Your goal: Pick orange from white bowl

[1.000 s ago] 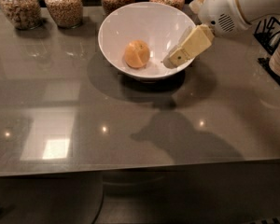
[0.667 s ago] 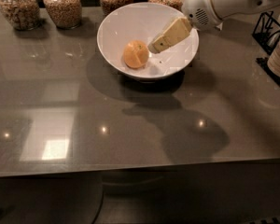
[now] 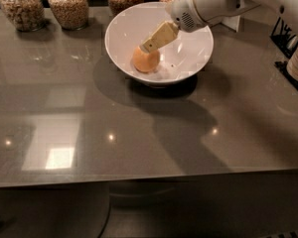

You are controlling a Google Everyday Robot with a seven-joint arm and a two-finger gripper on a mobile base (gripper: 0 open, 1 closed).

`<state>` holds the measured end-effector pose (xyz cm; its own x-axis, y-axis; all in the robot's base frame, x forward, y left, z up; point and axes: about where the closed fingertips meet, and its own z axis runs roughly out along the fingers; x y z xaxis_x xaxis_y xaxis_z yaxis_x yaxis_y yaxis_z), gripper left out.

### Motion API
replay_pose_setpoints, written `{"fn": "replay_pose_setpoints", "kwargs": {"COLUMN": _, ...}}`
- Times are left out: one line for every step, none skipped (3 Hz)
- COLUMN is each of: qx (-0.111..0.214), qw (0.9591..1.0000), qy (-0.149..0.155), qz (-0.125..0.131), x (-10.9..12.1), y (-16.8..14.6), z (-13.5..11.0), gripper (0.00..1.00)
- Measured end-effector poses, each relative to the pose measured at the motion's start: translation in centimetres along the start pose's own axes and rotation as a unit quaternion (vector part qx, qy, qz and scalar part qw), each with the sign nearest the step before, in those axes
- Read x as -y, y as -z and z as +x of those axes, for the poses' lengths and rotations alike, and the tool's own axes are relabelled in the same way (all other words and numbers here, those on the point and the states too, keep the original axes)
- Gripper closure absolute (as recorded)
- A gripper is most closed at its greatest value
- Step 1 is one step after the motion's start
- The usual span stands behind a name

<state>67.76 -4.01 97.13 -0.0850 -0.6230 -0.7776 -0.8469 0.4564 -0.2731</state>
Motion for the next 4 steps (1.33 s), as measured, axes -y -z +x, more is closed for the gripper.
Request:
{"fn": "replay_pose_setpoints", "kwargs": {"qx": -0.007, "qw": 0.9994, "qy": -0.001, "qz": -0.034, "x": -1.1, "y": -2.9, "z": 0.4, "gripper": 0.39}}
{"fn": "replay_pose_setpoints", "kwargs": {"qx": -0.016, "qw": 0.9980, "qy": -0.002, "qz": -0.062, "x": -2.3, "y": -5.0, "z": 0.8, "gripper": 0.37}}
{"fn": "replay_pose_setpoints", "kwargs": {"qx": -0.027, "qw": 0.9966, "qy": -0.002, "qz": -0.078, "x": -2.8, "y": -6.5, "z": 1.6, "gripper": 0.33}}
{"fn": "replay_pose_setpoints", "kwargs": {"qx": -0.040, "qw": 0.9956, "qy": 0.000, "qz": -0.085, "x": -2.7, "y": -7.7, "z": 2.6, "gripper": 0.28}}
